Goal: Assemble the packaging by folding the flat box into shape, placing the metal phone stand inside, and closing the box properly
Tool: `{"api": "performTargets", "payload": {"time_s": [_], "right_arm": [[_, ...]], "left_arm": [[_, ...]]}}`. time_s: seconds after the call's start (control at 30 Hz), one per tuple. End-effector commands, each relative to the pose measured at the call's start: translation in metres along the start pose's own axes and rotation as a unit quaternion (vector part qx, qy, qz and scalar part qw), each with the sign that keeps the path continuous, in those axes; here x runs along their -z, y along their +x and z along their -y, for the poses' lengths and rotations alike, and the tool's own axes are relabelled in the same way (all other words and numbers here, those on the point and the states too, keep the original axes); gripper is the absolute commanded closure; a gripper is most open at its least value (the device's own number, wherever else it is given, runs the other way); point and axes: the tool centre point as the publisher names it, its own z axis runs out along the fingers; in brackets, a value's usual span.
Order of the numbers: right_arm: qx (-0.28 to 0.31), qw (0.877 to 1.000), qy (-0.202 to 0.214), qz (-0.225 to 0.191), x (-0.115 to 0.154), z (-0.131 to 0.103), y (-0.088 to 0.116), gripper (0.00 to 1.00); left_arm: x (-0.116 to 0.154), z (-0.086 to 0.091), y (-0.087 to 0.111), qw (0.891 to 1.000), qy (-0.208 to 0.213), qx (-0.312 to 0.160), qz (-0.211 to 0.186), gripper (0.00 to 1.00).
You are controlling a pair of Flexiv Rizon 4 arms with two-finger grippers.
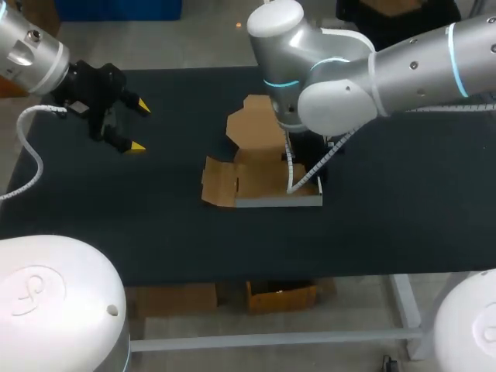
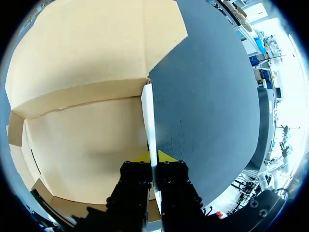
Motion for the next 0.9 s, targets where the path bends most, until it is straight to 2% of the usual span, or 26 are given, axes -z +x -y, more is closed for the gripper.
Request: {"api": "performTargets", "payload": {"time_s": [0.03,0.2,0.23,0.43,0.9], "right_arm": [[-0.008,1.000,-0.014,0.020,-0.0017,0.0042,0.0032,1.00],[-0.004,0.999,-0.027,-0.034,-0.0039,0.0077,0.0003,1.00],[0.002,0.998,-0.031,-0.055,-0.0039,0.0089,-0.0003,1.00],[0.008,0.993,-0.047,-0.107,-0.0028,0.0119,-0.0022,1.00],[0.038,0.984,-0.045,-0.169,-0.0019,0.0073,0.0010,1.00]], "left_arm": [[0.0002,0.0002,0.0002,1.000,-0.001,0.000,0.000,0.00],[0.0002,0.0002,0.0002,1.000,-0.001,0.000,0.000,0.00],[0.0002,0.0002,0.0002,1.000,-0.001,0.000,0.000,0.00],[0.0002,0.0002,0.0002,1.000,-0.001,0.000,0.000,0.00],[0.0002,0.0002,0.0002,1.000,-0.001,0.000,0.000,0.00]]}}
